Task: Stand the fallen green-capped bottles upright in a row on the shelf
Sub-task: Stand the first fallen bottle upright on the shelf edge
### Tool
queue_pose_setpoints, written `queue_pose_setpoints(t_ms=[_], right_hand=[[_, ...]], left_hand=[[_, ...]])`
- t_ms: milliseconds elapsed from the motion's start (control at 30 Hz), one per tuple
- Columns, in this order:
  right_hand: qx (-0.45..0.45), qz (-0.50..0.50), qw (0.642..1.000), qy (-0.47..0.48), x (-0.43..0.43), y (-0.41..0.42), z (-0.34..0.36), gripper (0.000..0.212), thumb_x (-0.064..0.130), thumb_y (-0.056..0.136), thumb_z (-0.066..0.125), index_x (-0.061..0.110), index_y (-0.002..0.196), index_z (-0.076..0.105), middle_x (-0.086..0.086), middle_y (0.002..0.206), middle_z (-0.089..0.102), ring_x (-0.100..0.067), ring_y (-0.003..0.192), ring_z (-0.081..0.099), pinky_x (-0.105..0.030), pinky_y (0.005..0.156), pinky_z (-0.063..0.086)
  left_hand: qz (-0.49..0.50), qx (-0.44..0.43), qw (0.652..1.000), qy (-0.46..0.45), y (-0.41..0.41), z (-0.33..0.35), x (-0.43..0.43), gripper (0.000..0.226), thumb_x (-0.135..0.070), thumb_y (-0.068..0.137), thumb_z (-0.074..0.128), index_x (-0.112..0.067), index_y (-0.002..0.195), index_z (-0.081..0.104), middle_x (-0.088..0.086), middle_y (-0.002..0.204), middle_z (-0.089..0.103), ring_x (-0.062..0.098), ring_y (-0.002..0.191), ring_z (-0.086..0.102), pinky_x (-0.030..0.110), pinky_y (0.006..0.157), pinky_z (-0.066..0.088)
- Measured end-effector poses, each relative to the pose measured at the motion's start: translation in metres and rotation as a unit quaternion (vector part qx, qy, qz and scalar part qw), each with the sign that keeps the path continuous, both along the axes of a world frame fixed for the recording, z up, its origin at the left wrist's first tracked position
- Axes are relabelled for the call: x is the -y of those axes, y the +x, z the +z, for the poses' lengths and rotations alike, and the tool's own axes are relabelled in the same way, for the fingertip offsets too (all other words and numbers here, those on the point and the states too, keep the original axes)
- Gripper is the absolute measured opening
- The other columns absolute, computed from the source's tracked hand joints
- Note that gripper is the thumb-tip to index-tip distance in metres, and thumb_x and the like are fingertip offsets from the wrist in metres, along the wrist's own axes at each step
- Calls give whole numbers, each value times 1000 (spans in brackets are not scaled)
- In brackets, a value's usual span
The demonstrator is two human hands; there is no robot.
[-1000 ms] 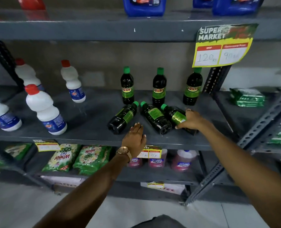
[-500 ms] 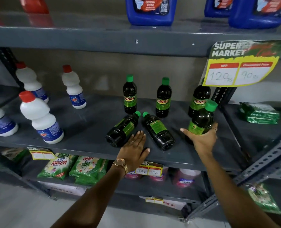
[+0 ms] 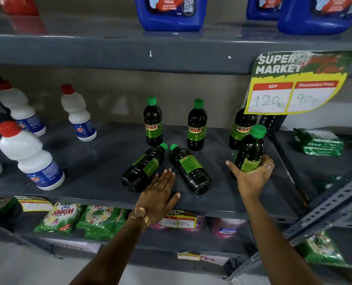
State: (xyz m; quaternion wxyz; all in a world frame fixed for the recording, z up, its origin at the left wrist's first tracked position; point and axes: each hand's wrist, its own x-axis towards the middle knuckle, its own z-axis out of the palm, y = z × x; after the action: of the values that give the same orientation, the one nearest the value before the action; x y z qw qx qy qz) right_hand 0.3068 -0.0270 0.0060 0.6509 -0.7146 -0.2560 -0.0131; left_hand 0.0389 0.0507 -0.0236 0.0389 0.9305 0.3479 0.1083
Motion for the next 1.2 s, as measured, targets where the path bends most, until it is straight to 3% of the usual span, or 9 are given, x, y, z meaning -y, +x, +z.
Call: queue_pose_setpoints(t_ms=[67, 167, 300, 433, 467, 600, 700, 967, 1200], right_hand=[[-20, 6, 1000, -12, -3, 1, 0, 88, 20, 52, 92, 10, 126, 46, -4, 120, 45, -9, 105, 48, -22, 93, 40], [-49, 65, 996, -27, 6, 6, -13, 80, 3, 63, 80, 15, 134, 45, -2, 111, 56, -4, 92, 59, -19, 80, 48], [4, 31, 998, -52, 11, 4, -14, 78, 22, 57, 90, 14, 124, 51, -3, 110, 58, -17, 100, 57, -10, 77, 41], [-11, -52, 995, -86, -1, -4, -1, 104, 43, 40, 94, 5, 124, 47, -16, 122, 47, -33, 115, 43, -44, 101, 37], [-7, -48, 995, -90, -1, -4, 0, 108, 44, 38, 94, 5, 126, 45, -15, 123, 46, -33, 116, 42, -46, 102, 36], [-23, 58, 996, -56, 12, 4, -11, 95, 23, 51, 93, 13, 130, 41, 4, 113, 55, -17, 106, 55, -27, 91, 45], [-16, 43, 996, -78, 21, 8, -11, 76, 20, 55, 90, 15, 121, 54, 10, 99, 60, -18, 98, 62, -22, 81, 44], [27, 10, 994, -105, 54, -12, -10, 67, 34, 53, 91, 16, 110, 61, 2, 95, 67, -19, 90, 64, -29, 80, 48], [44, -20, 994, -95, 100, -41, -33, 72, 39, 58, 88, 13, 120, 59, -7, 107, 69, -25, 100, 64, -41, 89, 52]], left_hand=[[0, 0, 1000, -3, 0, 0, 0, 67, -50, 96, 20, -13, 149, 2, 5, 160, 3, 10, 145, -10, 29, 119, -10], [0, 4, 1000, -6, 0, 1, 1, 66, -49, 96, 21, -14, 149, 2, 5, 160, 4, 10, 144, -11, 28, 118, -11], [-1, 17, 1000, -12, 0, 2, 1, 67, -50, 95, 23, -13, 149, 7, 5, 160, 8, 8, 143, -10, 28, 118, -11], [-1, 7, 1000, -5, 0, 2, 2, 70, -54, 92, 13, -12, 149, 8, 5, 160, 9, 9, 143, -9, 30, 118, -10], [2, 5, 1000, -3, 0, 2, 2, 71, -54, 92, 13, -12, 149, 9, 6, 160, 10, 9, 144, -8, 30, 118, -9], [6, 3, 1000, -5, 1, 1, 2, 73, -56, 91, 10, -11, 148, 10, 7, 160, 11, 9, 144, -7, 30, 118, -8], [3, 2, 1000, -11, 1, 2, 2, 71, -54, 93, 15, -11, 149, 8, 6, 160, 10, 8, 143, -9, 29, 118, -8], [2, 1, 1000, -17, 0, 8, 5, 67, -50, 96, 23, -9, 148, 10, 8, 160, 10, 13, 147, 0, 30, 120, -6], [10, -25, 1000, 4, 0, 8, 7, 77, -55, 89, 4, -8, 148, 12, 9, 159, 15, 18, 148, 6, 35, 123, 4]])
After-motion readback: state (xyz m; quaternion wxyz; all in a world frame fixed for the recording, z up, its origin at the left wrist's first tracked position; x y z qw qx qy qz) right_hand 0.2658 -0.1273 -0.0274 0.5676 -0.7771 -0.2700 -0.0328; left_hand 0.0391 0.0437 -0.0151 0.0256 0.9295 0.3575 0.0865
